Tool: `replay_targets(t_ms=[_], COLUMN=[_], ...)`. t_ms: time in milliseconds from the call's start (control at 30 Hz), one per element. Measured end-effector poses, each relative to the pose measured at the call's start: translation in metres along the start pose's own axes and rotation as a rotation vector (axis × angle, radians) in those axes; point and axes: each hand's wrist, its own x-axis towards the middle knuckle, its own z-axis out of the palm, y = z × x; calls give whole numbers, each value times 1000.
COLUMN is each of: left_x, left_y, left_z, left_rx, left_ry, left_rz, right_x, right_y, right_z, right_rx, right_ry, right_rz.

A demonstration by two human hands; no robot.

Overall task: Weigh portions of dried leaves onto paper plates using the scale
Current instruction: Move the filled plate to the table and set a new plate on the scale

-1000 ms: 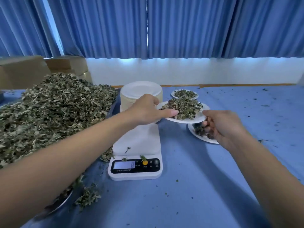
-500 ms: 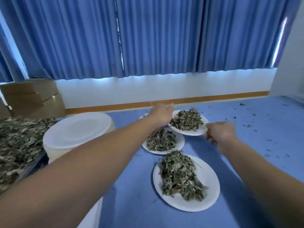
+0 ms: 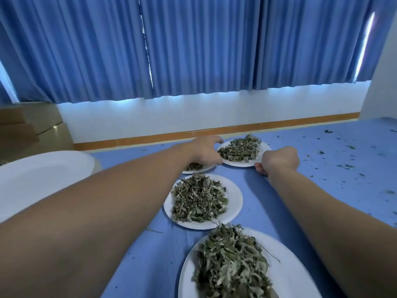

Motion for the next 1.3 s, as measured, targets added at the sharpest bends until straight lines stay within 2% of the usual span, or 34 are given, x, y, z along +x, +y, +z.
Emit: replay_targets(t_ms=[100,367,533,800,867,933,1000,1067,1200,1300], left_x=[5,-8,-17,-26,-34,-41,-55,-67,-107,-159], left_y=[-6,-38,-54,-64,-63,-63,-55,-41,-17,-16], left_z=[12,11,9,7,7,9,5,-6,-54,-94], left_rx=[-37,-12,73,129,113,218,275,218,161,219], left_ry=[-119,-72,-48,-6,-1,38,82,119,175,172], left_rz=[-26,-71,-64,-247,-265,-284,-217,-108,-43,-57], right_x=[1,-2,-10,-24,-34,-44,-61,-83,-153,-215], right_y=[0,-2,-14,-14,-14,-15,-22,-34,-78,-110], right_z=[3,17,27,33,26,21,13,5,-6,-8], right_rx=[-27,-38,-35,-124,-210,-276,-346,-334,-342,-420], right_ry=[-28,-139,-216,-251,-254,-258,-311,-408,-612,-656], right_rz=[-13,-34,40,-53,-103,-157,-236,-315,-576,-791])
